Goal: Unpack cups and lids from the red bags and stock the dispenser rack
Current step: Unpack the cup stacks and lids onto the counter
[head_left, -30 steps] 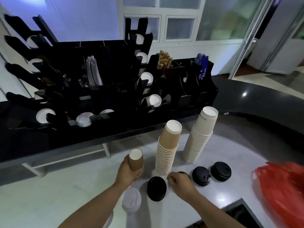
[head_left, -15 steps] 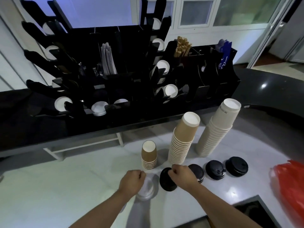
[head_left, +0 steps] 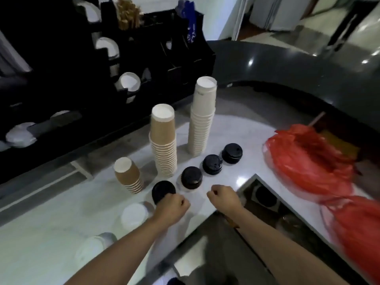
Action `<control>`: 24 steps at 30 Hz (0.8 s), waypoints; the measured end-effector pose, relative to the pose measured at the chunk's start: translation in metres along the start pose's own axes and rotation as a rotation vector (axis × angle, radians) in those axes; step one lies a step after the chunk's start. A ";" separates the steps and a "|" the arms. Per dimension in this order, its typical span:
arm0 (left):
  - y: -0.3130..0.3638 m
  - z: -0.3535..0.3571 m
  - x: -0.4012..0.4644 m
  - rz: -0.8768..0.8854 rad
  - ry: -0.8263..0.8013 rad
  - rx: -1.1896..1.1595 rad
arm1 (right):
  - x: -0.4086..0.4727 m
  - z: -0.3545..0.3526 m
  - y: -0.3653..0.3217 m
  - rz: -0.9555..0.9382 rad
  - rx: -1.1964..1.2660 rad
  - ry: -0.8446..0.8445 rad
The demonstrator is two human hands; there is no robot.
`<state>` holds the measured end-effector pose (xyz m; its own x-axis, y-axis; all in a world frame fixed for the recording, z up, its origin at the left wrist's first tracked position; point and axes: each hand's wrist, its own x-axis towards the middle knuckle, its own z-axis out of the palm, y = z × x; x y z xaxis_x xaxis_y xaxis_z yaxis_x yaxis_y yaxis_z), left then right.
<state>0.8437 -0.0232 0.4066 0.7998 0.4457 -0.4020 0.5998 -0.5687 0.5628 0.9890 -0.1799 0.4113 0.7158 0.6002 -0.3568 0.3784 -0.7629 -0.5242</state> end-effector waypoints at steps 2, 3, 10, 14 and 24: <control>0.030 0.020 0.006 0.101 -0.014 -0.003 | -0.017 -0.025 0.034 0.034 0.050 0.037; 0.046 0.031 0.009 0.140 -0.039 0.002 | -0.027 -0.038 0.053 0.047 0.067 0.050; 0.191 0.129 0.009 0.442 -0.171 -0.030 | -0.110 -0.127 0.199 0.222 0.119 0.294; 0.290 0.209 -0.010 0.535 -0.281 0.030 | -0.180 -0.183 0.307 0.119 0.098 0.389; 0.439 0.323 -0.056 0.743 -0.247 0.123 | -0.256 -0.259 0.461 0.176 -0.101 0.177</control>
<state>1.0692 -0.5213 0.4433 0.9648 -0.2394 -0.1092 -0.1069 -0.7360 0.6685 1.1321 -0.7475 0.4611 0.8639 0.4115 -0.2905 0.2892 -0.8773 -0.3830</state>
